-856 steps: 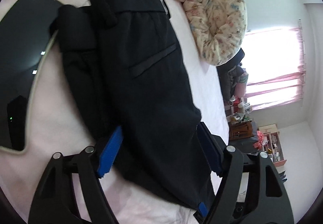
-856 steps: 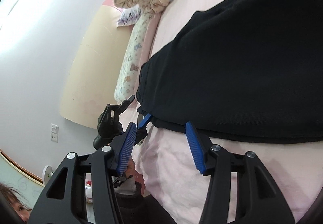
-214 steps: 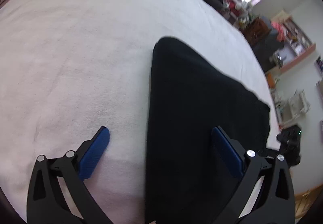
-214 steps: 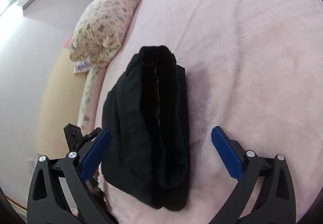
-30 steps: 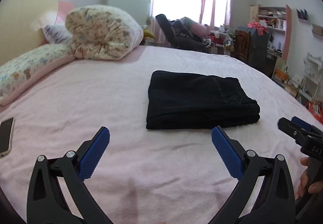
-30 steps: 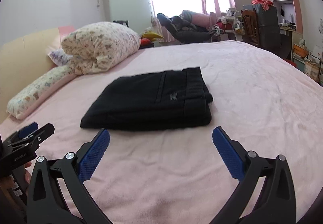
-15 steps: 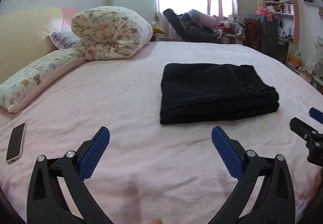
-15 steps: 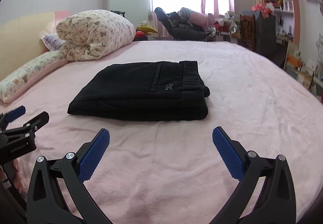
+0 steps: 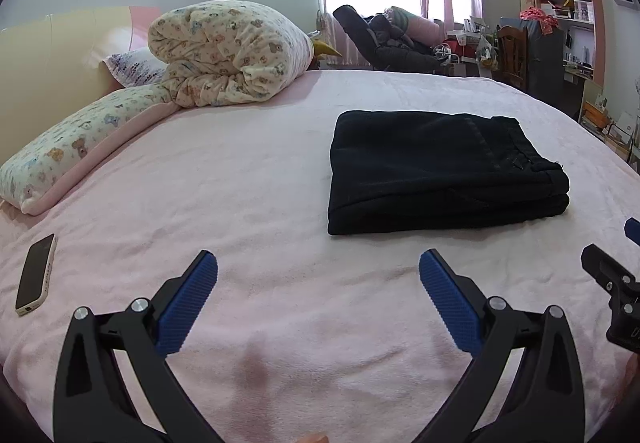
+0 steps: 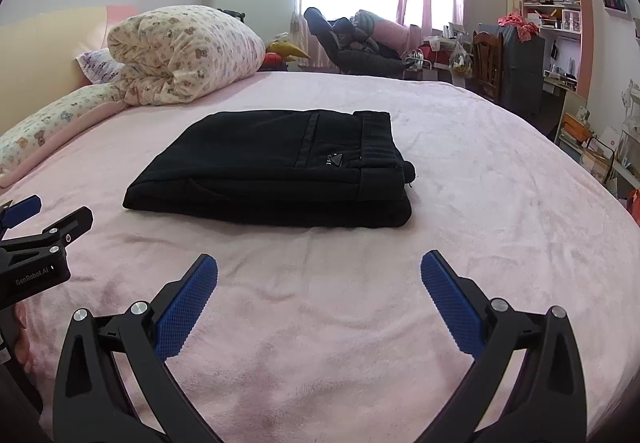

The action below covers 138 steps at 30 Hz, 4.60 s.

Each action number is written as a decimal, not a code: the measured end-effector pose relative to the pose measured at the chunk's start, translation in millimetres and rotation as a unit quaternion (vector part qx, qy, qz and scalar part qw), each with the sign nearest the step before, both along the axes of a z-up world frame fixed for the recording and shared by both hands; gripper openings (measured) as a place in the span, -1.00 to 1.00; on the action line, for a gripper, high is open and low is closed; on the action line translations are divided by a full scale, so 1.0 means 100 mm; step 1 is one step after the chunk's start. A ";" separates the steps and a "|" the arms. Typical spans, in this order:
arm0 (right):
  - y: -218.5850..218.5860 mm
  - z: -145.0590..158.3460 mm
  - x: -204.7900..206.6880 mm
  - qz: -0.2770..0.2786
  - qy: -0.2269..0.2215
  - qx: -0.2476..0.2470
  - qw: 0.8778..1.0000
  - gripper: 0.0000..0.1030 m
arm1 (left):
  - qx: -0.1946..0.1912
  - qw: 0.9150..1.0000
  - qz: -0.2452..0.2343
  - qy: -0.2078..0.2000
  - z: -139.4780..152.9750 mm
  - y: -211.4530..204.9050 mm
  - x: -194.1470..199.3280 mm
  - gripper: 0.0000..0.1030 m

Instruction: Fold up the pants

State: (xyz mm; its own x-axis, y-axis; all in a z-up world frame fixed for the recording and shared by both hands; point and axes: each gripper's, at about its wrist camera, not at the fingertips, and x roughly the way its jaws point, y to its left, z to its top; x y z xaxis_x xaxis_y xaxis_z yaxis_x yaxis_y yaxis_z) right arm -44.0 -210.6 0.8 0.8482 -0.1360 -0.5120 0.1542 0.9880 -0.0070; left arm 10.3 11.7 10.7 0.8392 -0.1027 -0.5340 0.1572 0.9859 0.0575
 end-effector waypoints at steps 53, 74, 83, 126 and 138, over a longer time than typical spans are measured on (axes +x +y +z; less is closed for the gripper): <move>-0.02 -0.14 0.03 -0.011 0.015 -0.002 1.000 0.97 | 0.012 1.000 -0.011 -0.001 -0.04 -0.11 -0.05 0.97; -0.29 -0.12 0.02 -0.060 0.023 -0.006 0.998 0.97 | 0.034 0.997 -0.065 0.011 -0.09 -0.32 -0.08 0.97; -0.45 -0.08 0.02 -0.084 0.021 -0.015 0.996 0.97 | 0.036 0.997 -0.066 0.014 -0.10 -0.36 -0.08 0.97; -0.39 -0.08 0.05 -0.060 0.024 -0.029 0.997 0.97 | 0.028 0.998 -0.061 0.017 -0.13 -0.35 -0.03 0.97; -0.39 -0.09 0.06 -0.059 0.025 -0.029 0.998 0.97 | 0.035 0.997 -0.067 0.017 -0.12 -0.38 -0.06 0.97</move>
